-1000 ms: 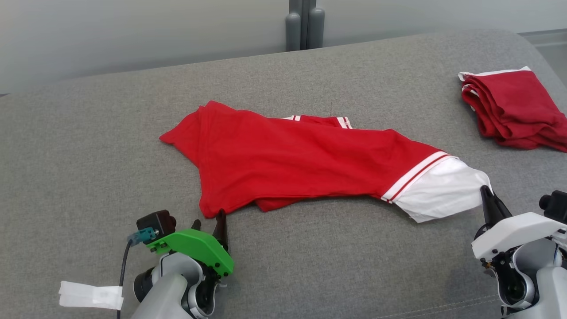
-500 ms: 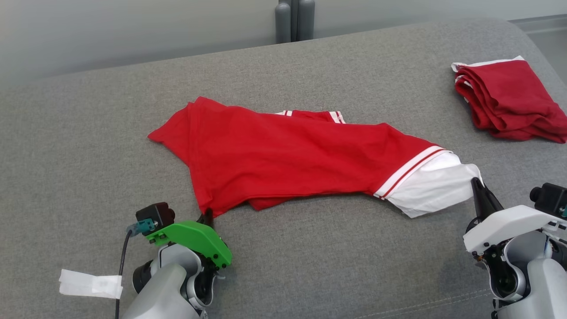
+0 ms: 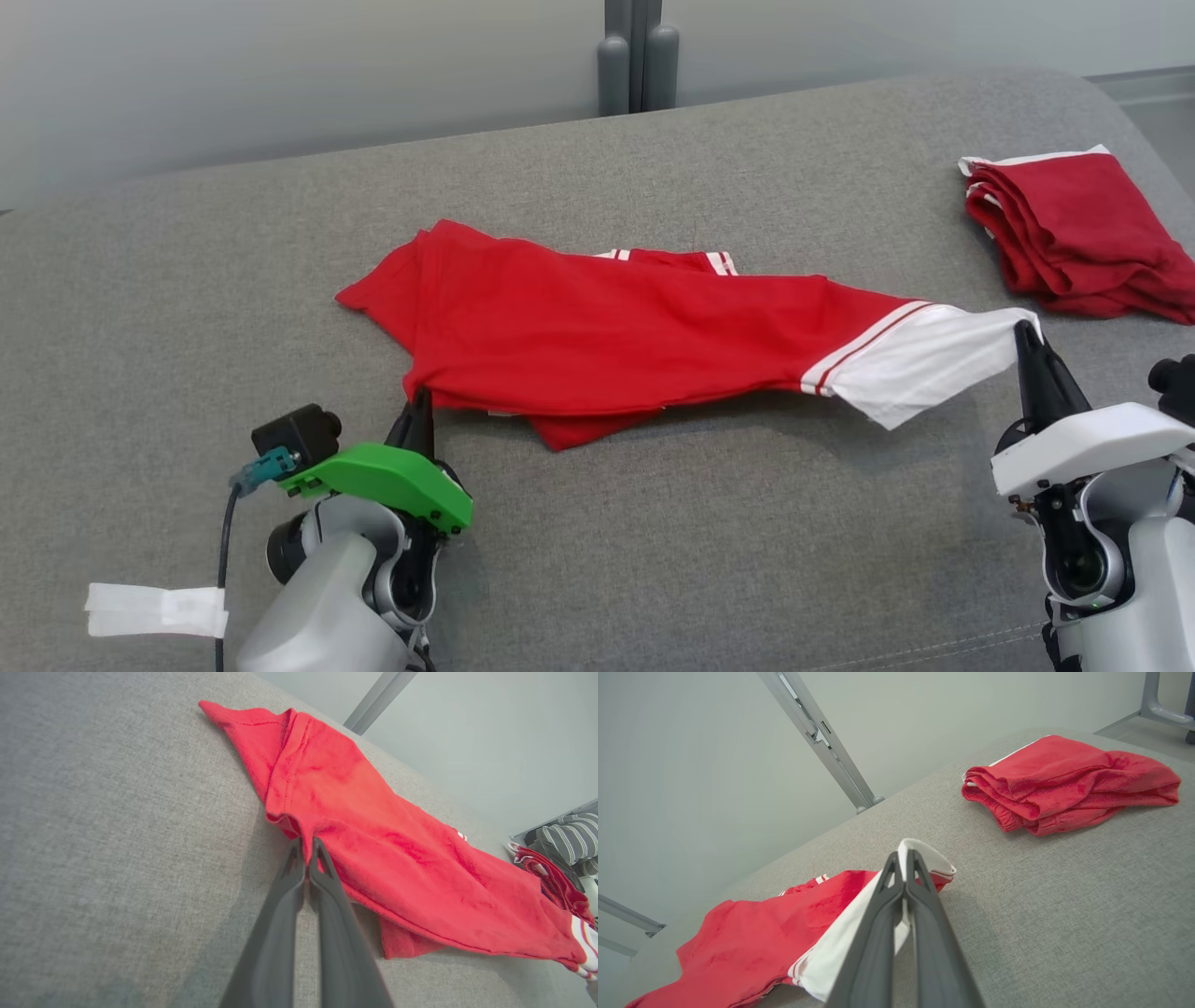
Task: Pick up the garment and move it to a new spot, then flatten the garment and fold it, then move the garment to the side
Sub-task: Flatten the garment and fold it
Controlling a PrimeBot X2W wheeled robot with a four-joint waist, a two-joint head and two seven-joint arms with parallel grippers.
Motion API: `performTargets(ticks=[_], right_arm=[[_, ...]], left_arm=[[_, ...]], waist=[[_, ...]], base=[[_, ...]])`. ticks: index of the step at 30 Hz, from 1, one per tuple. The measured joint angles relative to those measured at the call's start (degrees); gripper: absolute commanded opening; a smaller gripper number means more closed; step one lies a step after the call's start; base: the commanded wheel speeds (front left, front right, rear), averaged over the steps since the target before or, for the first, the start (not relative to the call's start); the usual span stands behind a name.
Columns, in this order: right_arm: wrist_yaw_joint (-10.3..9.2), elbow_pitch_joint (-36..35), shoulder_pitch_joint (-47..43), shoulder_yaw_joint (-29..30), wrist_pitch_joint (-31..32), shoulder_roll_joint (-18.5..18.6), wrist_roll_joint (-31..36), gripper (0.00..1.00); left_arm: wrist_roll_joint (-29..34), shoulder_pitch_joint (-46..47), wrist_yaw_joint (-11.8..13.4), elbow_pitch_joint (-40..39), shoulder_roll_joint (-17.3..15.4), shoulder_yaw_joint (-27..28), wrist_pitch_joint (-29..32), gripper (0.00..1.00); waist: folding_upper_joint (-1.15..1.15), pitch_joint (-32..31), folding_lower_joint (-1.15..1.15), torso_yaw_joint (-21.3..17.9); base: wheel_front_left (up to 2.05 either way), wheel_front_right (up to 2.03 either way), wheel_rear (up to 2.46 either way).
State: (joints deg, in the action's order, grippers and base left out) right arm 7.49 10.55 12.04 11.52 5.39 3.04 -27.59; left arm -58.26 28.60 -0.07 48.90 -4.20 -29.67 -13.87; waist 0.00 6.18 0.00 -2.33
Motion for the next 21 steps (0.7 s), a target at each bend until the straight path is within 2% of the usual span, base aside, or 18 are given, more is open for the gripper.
performTargets(ticks=[9,16,21], right_arm=[[0.0,-7.3,1.3,0.2,-0.4,1.4,-2.2,0.0],[0.0,-17.3,1.9,0.5,0.8,2.6,-5.4,0.0],[-0.01,-26.1,3.0,1.5,2.4,2.9,-7.6,0.0]], left_arm=[[2.3,-1.1,-0.4,-14.4,-2.7,5.2,-1.1,0.0],[3.5,-4.1,2.3,-32.1,-5.5,8.3,-0.8,0.0],[4.6,-4.7,5.9,-46.5,-9.7,9.3,2.6,0.0]], waist=[[0.0,-3.5,0.0,0.8],[0.0,-6.7,0.0,0.9],[0.0,-8.1,0.0,0.6]], base=[[0.0,0.0,0.0],[0.0,0.0,0.0],[0.0,0.0,0.0]])
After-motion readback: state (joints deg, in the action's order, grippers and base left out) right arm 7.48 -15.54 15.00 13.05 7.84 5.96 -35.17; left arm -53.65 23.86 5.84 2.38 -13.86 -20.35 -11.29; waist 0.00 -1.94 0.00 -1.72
